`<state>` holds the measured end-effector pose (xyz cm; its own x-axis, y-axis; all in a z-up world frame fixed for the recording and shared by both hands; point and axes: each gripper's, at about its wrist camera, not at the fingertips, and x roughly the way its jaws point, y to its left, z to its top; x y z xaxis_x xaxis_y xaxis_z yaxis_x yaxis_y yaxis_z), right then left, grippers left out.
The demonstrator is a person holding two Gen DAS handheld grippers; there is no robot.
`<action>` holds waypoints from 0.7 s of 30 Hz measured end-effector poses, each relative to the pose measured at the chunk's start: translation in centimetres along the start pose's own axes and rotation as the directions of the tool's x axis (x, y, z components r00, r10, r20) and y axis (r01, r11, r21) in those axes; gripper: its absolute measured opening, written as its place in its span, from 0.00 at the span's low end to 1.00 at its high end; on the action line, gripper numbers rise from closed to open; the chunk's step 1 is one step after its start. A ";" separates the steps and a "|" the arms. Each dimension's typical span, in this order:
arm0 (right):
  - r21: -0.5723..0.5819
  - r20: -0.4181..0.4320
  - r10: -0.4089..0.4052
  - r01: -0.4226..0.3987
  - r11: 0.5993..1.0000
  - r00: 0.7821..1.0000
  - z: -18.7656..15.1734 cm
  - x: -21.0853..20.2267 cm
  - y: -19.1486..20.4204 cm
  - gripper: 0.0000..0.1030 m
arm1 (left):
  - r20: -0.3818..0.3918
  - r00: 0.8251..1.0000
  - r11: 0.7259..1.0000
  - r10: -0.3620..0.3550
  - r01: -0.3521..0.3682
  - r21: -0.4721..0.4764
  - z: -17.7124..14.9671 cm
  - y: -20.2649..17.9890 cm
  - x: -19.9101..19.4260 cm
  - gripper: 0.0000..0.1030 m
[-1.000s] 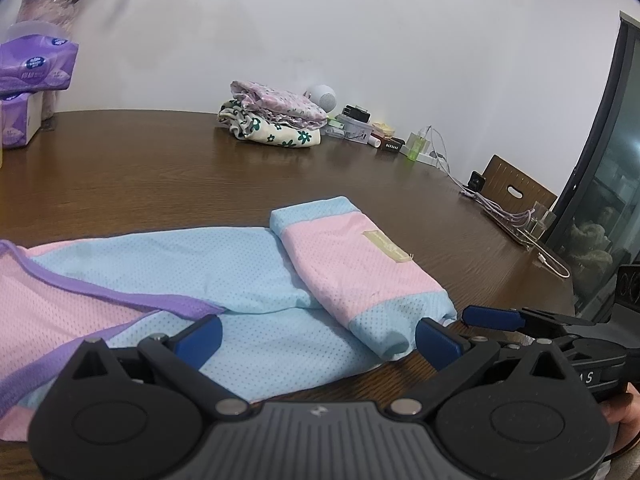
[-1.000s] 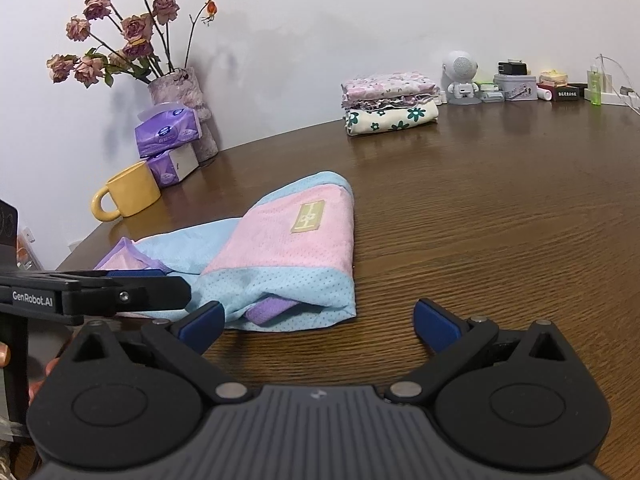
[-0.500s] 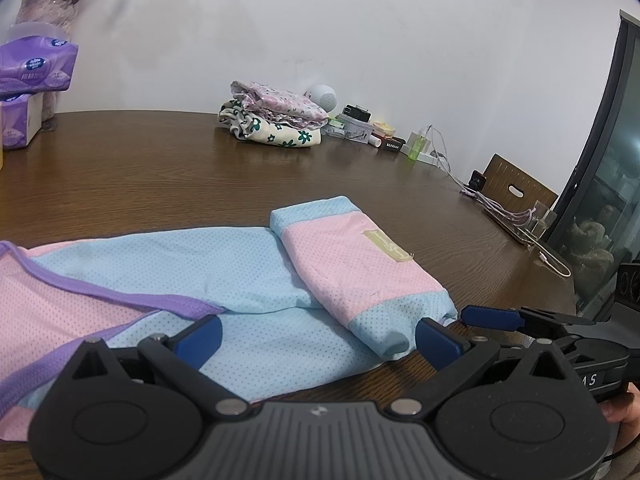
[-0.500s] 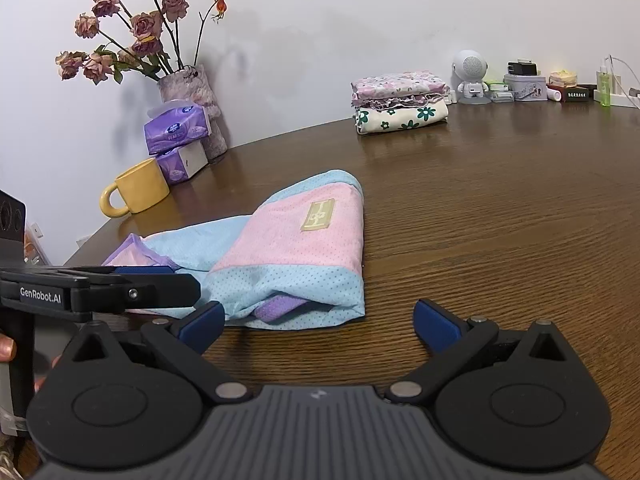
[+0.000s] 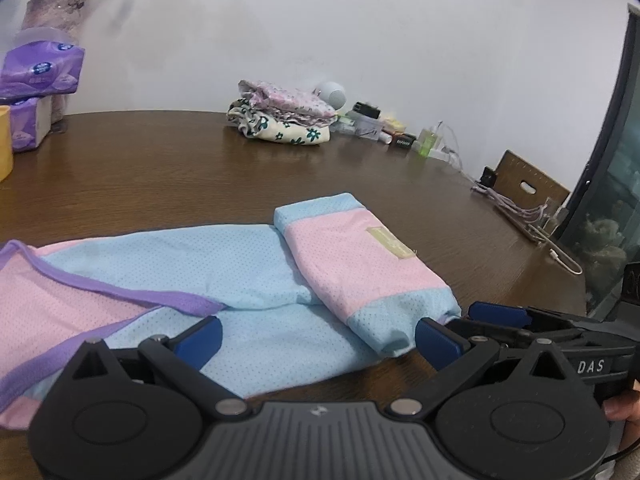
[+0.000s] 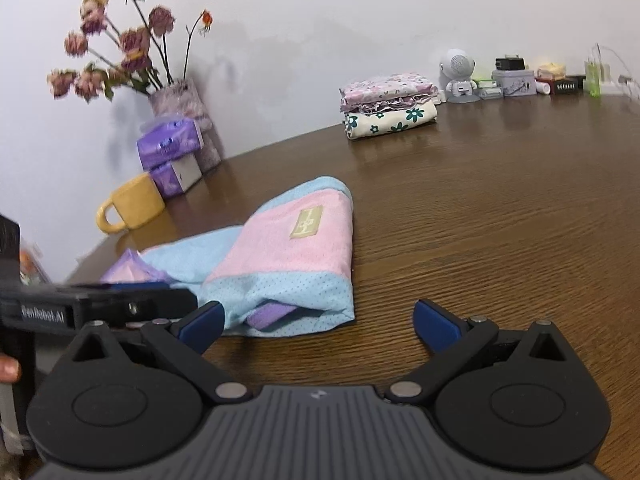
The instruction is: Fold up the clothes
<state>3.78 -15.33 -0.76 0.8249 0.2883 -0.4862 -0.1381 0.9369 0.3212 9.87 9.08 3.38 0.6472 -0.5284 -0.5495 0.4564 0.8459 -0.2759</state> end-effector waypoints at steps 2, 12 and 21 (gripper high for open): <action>0.003 -0.008 0.027 -0.027 1.000 1.000 0.2 -0.1 -0.3 1.00 | 0.053 0.999 1.000 0.005 -0.005 0.001 -0.4 -0.9 -1.4 1.00; -0.216 0.007 -0.037 0.037 0.976 0.999 0.9 -2.6 -1.4 1.00 | 0.106 0.984 0.978 0.145 -0.159 0.139 -1.8 -7.0 -2.3 0.98; -0.364 -0.046 -0.011 -0.006 0.931 0.999 1.6 -1.3 -0.6 0.70 | 0.025 0.957 0.938 0.288 -0.287 0.195 -1.7 -7.8 0.7 0.71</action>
<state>3.68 -16.54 0.94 0.8002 0.2864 -0.5270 -0.3335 0.9427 0.0059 5.74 2.19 3.79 0.7664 -0.2643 -0.5854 0.3611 0.9310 0.0524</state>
